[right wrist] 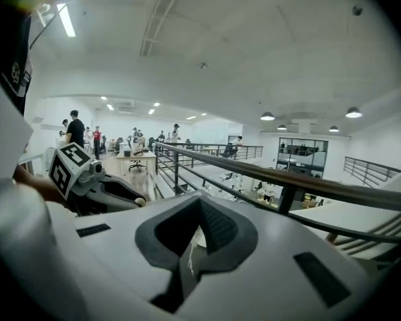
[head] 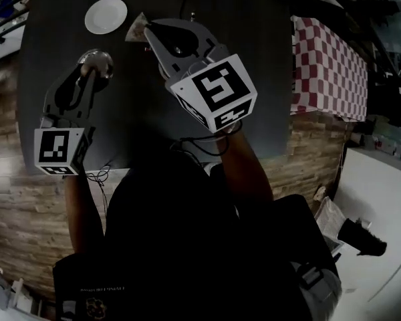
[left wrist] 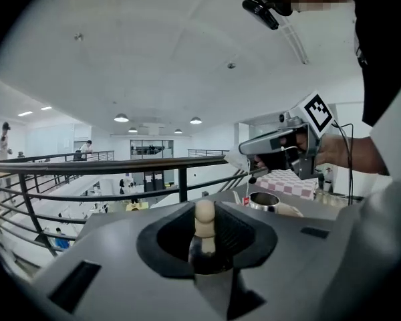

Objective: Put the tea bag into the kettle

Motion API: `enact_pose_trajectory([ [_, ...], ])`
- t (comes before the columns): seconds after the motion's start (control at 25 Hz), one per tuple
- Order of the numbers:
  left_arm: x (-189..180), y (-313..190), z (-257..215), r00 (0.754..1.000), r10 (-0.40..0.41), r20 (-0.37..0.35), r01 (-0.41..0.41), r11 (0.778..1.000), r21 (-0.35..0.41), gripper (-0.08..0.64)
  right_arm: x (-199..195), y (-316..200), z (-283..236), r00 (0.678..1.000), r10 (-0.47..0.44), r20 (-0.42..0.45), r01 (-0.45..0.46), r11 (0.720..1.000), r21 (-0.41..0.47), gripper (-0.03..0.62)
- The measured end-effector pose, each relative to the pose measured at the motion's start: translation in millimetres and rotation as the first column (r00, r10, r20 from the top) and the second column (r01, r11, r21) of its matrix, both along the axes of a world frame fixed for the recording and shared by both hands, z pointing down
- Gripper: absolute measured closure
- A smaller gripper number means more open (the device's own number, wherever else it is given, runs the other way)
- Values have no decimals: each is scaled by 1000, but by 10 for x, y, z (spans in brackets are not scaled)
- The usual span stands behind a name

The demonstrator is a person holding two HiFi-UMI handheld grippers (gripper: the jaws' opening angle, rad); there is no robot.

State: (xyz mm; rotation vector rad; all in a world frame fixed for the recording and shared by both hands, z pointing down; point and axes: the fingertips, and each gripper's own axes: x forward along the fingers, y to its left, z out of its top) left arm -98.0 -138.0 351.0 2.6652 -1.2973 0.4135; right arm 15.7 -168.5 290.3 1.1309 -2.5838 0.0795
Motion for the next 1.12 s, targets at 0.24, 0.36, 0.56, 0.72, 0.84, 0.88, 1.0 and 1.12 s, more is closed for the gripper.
enact_pose_trajectory([
  [0.24, 726, 152, -94, 986, 158, 48, -160, 987, 22, 465, 1130, 512, -35, 972, 232, 38, -234, 972, 39, 577],
  [0.36, 1022, 217, -111, 974, 216, 60, -218, 976, 23, 465, 1519, 665, 105, 948, 316, 45, -317, 948, 19, 577],
  [0.56, 1296, 283, -89, 966, 248, 77, -250, 968, 26, 465, 1785, 741, 262, 938, 345, 42, -345, 939, 5, 577],
  [0.72, 1422, 302, -87, 963, 254, 87, -257, 966, 22, 465, 1822, 688, 344, 943, 329, 45, -329, 944, -4, 577],
  [0.84, 1411, 296, -102, 967, 235, 95, -238, 971, 23, 465, 1741, 601, 383, 955, 293, 55, -293, 956, -9, 577],
  [0.88, 1409, 292, -102, 968, 231, 97, -235, 972, 23, 465, 1719, 571, 387, 957, 284, 58, -284, 959, -9, 577],
  [1.0, 1390, 265, -102, 969, 227, 95, -230, 973, 19, 465, 1634, 483, 410, 965, 257, 55, -257, 966, -13, 577],
  [1.12, 1337, 241, -118, 972, 216, 95, -219, 975, 19, 465, 1514, 405, 508, 974, 224, 36, -222, 974, -48, 574],
])
